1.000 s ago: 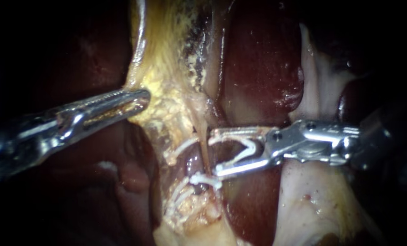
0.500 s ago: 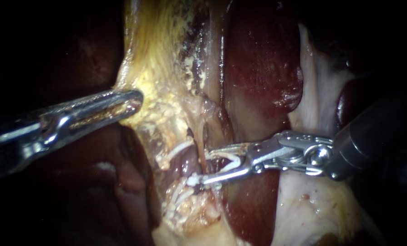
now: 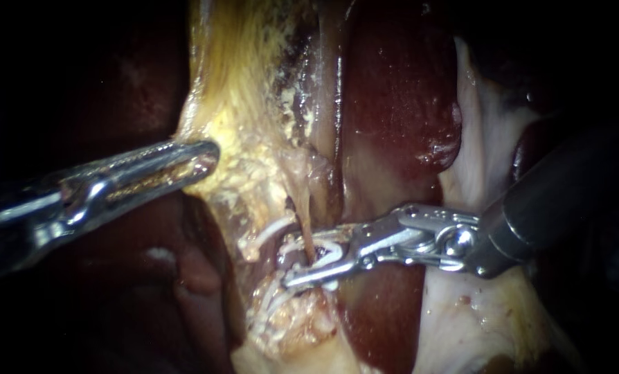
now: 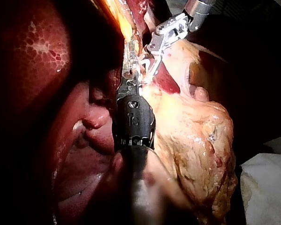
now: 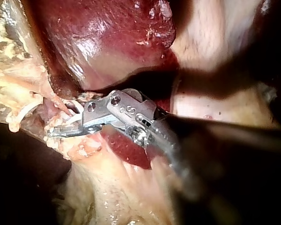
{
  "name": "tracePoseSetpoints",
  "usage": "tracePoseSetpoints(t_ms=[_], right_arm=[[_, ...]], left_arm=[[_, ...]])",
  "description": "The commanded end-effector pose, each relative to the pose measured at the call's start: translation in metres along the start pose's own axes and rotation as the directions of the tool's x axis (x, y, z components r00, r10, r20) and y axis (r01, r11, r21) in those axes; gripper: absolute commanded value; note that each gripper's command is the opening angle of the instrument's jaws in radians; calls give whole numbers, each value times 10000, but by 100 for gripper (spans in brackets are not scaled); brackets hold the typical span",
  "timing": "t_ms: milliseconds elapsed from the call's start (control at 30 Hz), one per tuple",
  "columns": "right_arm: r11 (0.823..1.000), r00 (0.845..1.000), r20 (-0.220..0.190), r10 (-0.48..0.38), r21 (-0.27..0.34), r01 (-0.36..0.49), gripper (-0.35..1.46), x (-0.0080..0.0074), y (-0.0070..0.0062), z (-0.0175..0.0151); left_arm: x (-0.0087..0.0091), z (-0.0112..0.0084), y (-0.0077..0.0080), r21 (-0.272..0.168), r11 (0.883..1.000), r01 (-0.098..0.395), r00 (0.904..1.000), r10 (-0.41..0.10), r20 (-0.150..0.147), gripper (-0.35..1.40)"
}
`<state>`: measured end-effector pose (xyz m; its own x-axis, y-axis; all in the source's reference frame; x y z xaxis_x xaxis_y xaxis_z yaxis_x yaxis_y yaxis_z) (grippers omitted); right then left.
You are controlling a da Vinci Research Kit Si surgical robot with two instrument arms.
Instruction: Clipping second clip right tube
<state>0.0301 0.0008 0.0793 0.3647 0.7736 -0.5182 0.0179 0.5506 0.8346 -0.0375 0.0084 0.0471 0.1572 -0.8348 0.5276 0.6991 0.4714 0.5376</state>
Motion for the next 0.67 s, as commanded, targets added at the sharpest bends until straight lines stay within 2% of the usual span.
tracePoseSetpoints(t_ms=[33,67,100,200,667], right_arm=[[9999,10000,-37,6,-160,-7,-9,1,0,-4],[9995,10000,-46,79,-312,-80,-30,2,-1,-5],[9990,9998,29,217,-403,-215,-35,3,-1,-8],[9965,9991,-13,418,-721,-418,-35,4,-1,-12],[9957,9986,53,524,-769,-518,-35,0,2,-11]], left_arm=[[1,1,0,0,10000,0,10000,0,1,-35],[1,1,0,29,10000,0,10000,0,-5,-35],[1,1,0,29,10000,0,10000,0,-5,-35],[1,1,0,29,10000,0,10000,0,-5,-35],[1,1,-1,24,10000,0,10000,0,-3,-35]])
